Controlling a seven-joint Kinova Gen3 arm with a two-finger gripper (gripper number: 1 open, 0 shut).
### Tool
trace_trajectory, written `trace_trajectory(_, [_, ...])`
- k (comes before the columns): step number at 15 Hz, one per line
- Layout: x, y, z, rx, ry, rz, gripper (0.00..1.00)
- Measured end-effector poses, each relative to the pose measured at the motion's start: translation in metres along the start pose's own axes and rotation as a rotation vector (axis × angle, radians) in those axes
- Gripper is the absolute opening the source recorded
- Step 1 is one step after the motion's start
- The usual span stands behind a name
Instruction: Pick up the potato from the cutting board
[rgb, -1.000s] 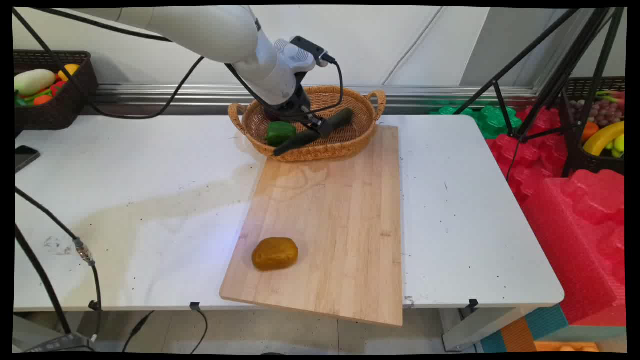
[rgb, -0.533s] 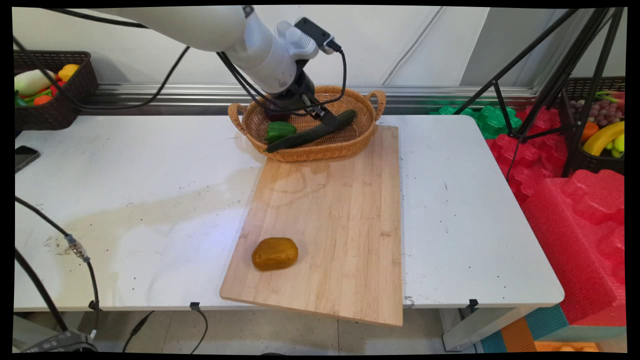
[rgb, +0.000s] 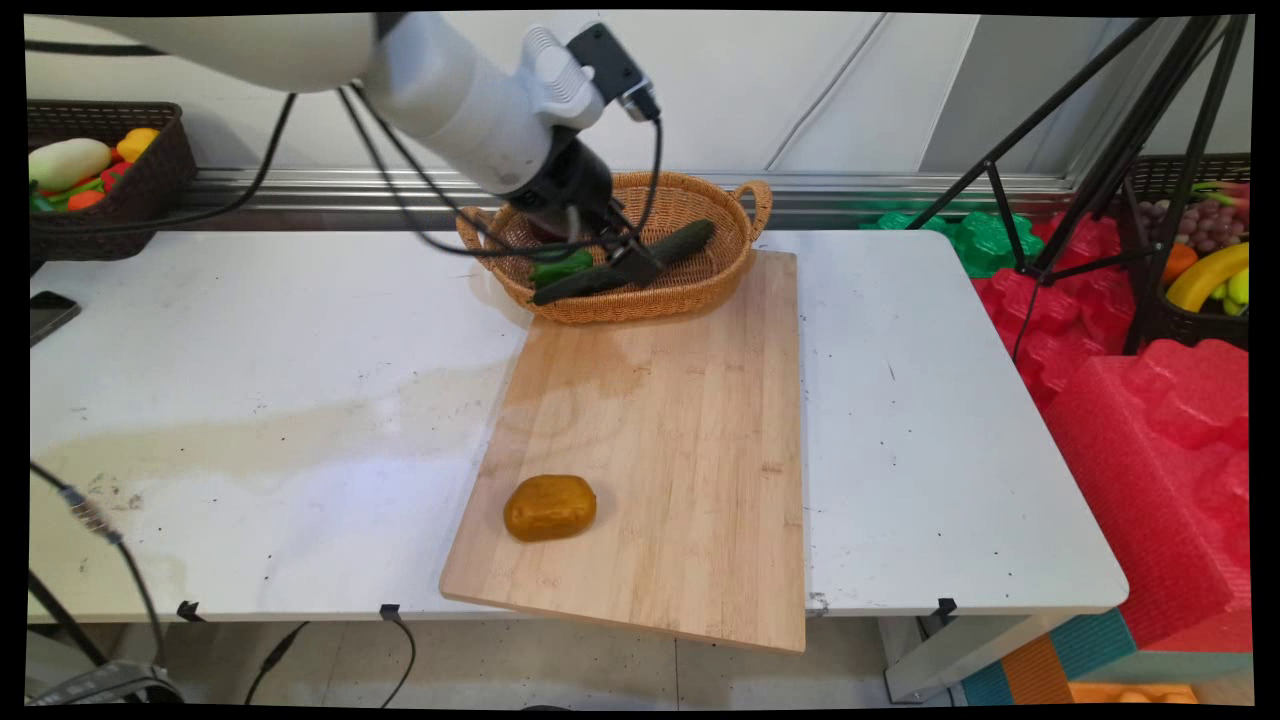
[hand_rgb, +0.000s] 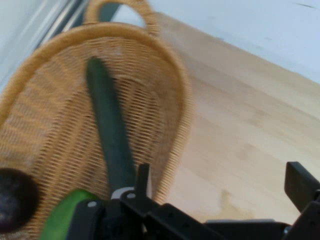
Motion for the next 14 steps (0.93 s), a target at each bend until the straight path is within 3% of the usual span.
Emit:
trace_trajectory(4, [-0.03, 0.02, -0.035, -0.095, -0.007, 0.096, 1.0])
trace_trajectory(8, [-0.065, 0.039, -0.064, -0.186, -0.047, 0.167, 1.0])
trace_trajectory(14, [-0.1, 0.055, -0.074, -0.255, -0.1, 0.242, 1.0])
